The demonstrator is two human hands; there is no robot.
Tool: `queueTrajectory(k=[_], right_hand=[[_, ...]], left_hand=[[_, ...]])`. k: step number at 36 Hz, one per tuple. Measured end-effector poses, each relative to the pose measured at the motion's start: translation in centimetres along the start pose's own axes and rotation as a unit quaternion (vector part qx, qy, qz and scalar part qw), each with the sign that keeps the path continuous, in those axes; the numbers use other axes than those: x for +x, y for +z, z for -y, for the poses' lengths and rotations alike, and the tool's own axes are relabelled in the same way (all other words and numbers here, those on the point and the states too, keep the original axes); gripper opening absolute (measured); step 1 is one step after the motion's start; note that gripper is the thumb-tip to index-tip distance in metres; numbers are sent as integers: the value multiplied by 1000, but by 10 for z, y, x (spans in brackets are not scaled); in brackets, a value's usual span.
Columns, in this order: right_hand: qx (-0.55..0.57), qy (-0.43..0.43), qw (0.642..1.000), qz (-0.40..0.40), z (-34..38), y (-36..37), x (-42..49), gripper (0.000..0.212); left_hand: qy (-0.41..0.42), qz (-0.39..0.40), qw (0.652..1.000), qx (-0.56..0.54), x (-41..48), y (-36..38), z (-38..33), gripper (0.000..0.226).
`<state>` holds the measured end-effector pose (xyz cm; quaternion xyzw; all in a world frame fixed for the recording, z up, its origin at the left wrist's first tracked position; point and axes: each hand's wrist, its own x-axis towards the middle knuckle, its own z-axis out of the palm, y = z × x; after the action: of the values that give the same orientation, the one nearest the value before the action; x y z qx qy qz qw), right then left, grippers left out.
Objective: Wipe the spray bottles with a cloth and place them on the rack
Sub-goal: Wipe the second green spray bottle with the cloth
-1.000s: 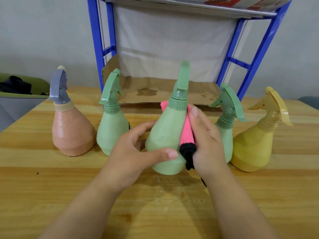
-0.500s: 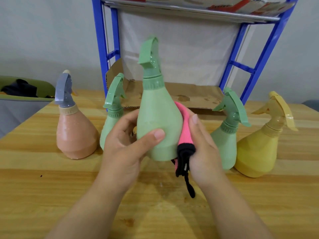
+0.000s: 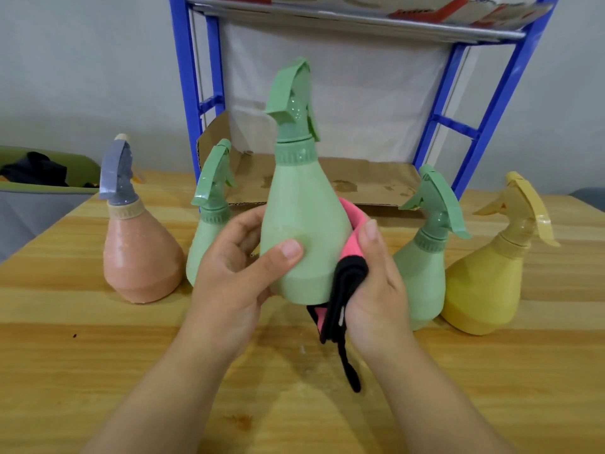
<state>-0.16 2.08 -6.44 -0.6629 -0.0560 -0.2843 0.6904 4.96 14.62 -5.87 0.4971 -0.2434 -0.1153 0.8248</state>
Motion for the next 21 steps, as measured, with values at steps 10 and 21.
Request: queueTrajectory(k=[10, 21], right_hand=[[-154, -110, 981, -46, -8, 9, 0, 60], [46, 11, 998, -33, 2, 0, 0, 34]], left_hand=[[25, 74, 996, 54, 2, 4, 0, 50], [2, 18, 1000, 6, 3, -6, 2, 75]])
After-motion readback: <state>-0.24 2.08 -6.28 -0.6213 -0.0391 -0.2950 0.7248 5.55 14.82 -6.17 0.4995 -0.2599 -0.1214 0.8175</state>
